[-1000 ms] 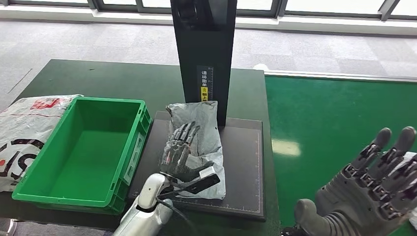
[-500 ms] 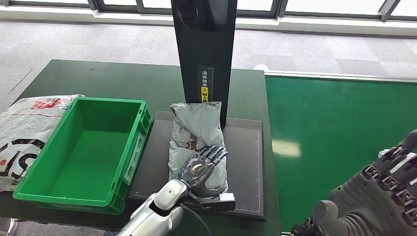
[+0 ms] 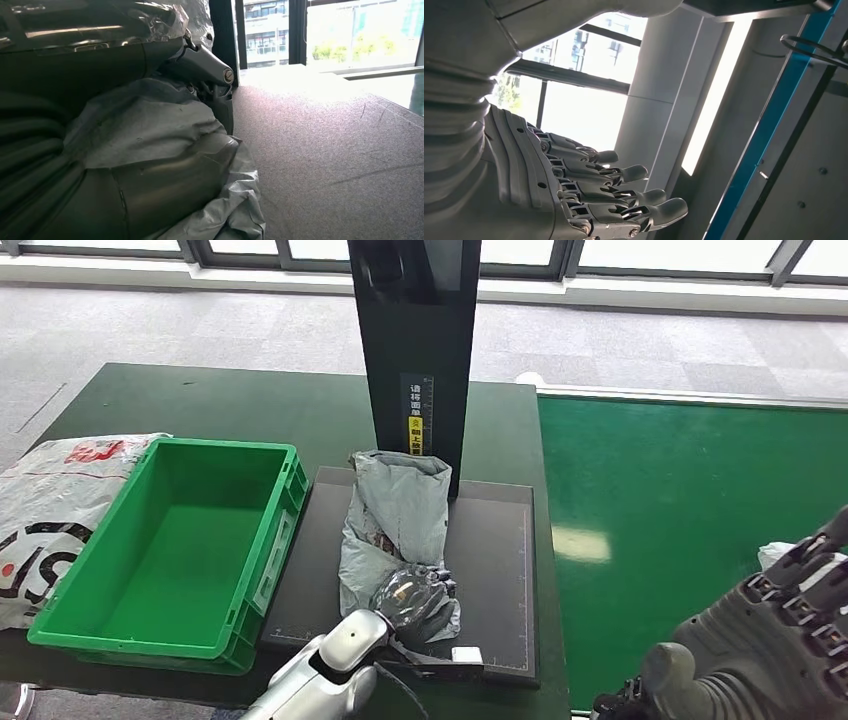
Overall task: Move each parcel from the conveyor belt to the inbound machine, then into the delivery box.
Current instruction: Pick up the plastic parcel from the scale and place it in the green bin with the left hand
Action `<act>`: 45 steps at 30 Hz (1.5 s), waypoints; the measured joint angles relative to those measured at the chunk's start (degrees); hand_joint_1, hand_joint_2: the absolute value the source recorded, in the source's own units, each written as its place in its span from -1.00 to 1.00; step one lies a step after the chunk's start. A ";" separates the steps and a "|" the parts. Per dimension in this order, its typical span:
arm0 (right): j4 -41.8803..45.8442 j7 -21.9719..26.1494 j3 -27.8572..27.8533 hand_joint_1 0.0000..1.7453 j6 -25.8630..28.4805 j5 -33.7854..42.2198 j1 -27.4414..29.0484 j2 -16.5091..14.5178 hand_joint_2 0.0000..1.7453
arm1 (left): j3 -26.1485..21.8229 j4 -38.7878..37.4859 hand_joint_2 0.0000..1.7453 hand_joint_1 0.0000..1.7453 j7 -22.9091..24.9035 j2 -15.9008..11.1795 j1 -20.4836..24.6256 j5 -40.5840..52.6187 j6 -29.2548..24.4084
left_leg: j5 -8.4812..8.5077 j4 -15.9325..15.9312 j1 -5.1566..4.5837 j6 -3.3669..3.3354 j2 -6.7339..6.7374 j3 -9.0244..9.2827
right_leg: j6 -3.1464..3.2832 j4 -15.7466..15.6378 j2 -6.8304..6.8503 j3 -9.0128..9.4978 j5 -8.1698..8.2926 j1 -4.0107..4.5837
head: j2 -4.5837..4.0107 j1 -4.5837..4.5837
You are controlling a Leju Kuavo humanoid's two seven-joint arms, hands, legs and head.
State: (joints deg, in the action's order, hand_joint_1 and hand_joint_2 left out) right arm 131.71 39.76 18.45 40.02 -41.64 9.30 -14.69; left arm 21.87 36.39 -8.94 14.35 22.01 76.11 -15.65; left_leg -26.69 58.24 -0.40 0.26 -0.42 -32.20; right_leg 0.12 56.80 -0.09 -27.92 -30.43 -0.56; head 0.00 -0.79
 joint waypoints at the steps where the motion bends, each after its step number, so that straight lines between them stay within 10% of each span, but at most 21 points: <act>1: 0.00 0.00 0.00 -1.00 0.00 0.00 -0.01 0.00 1.00 | 0.02 -0.04 1.00 1.00 0.00 -0.01 0.05 0.00 0.00 | 0.00 0.00 0.00 0.00 0.00 0.00 | 0.00 0.00 0.00 0.00 0.00 0.00 | 0.00 0.00; 15: -0.13 0.00 0.00 -1.00 -0.05 0.68 -2.23 0.00 1.00 | 0.07 -0.23 1.00 1.00 1.48 -0.08 0.39 0.19 1.45 | 0.00 -0.02 0.01 0.01 -0.01 -0.02 | 0.01 0.00 0.00 0.00 -0.03 0.02 | 0.00 0.01; 20: -0.22 0.00 0.01 -1.00 -0.04 0.39 -2.39 0.00 1.00 | -0.38 4.42 1.00 1.00 3.62 -0.93 -1.90 -0.44 -12.37 | 0.03 -0.01 0.01 0.02 0.03 -0.11 | 0.03 0.03 -0.03 -0.11 0.01 0.01 | 0.00 0.01; 25: -0.16 0.04 0.13 -1.00 -0.04 -0.74 -2.36 0.00 1.00 | -3.79 23.78 1.00 1.00 -3.60 -1.42 -7.32 -7.60 -24.20 | 0.08 0.00 0.01 0.01 -0.02 -0.30 | 0.03 0.05 0.00 -0.27 0.01 0.01 | 0.00 0.01; 38: 0.06 0.04 0.18 -1.00 -0.04 -1.06 -2.34 -0.02 1.00 | -8.59 44.65 1.00 1.00 -6.88 -0.98 -12.91 -9.90 -24.52 | 0.07 -0.01 0.01 0.00 0.00 -0.43 | 0.03 0.04 -0.01 -0.44 0.01 0.00 | 0.00 0.01; 45: 0.29 0.06 0.43 -1.00 -0.04 -1.05 -2.20 -0.02 1.00 | -15.81 50.16 1.00 1.00 -23.89 1.82 -15.19 -19.30 -24.51 | 0.06 0.00 0.00 0.00 0.03 -0.45 | 0.03 0.03 -0.05 -0.49 0.01 -0.01 | 0.00 0.02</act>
State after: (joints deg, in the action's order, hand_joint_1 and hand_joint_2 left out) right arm 132.00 39.82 18.88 39.98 -42.69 7.10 -14.71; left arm 6.06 86.55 -32.82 16.17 6.81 56.81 -40.16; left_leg -26.63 58.24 -0.41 0.26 -0.40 -32.65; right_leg 0.15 56.84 -0.14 -28.41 -30.42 -0.58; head 0.00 -0.77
